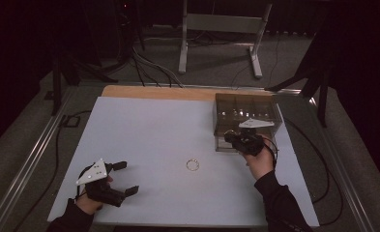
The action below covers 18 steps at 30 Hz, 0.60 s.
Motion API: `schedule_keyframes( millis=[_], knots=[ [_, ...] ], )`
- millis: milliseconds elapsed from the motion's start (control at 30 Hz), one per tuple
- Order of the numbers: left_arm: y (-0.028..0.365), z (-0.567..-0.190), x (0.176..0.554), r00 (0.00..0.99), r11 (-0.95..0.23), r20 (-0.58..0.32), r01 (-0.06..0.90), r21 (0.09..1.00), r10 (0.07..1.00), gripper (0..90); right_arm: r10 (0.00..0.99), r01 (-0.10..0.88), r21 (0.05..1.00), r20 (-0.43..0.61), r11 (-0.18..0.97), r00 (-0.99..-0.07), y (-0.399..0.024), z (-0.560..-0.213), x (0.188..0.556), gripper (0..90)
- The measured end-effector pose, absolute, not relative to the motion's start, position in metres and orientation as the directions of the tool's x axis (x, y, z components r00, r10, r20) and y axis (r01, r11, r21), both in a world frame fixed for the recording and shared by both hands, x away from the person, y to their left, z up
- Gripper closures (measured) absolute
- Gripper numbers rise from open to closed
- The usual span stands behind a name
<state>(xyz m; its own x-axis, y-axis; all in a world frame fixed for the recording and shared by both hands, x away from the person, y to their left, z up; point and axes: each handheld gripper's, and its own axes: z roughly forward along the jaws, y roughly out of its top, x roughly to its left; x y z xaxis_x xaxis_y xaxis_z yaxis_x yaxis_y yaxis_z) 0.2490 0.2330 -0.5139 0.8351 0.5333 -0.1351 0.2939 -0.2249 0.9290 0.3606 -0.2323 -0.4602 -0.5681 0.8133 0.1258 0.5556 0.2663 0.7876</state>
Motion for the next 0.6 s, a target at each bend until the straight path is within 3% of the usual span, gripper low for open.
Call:
schedule_keyframes(
  millis=[600],
  knots=[
    [0.234,-0.514,0.249,0.834,-0.224,-0.136,0.295,0.929,0.535,0.5,0.853,0.608,0.762,0.150,0.222,-0.500,-0.248,-0.476,0.383,86.3]
  ],
)
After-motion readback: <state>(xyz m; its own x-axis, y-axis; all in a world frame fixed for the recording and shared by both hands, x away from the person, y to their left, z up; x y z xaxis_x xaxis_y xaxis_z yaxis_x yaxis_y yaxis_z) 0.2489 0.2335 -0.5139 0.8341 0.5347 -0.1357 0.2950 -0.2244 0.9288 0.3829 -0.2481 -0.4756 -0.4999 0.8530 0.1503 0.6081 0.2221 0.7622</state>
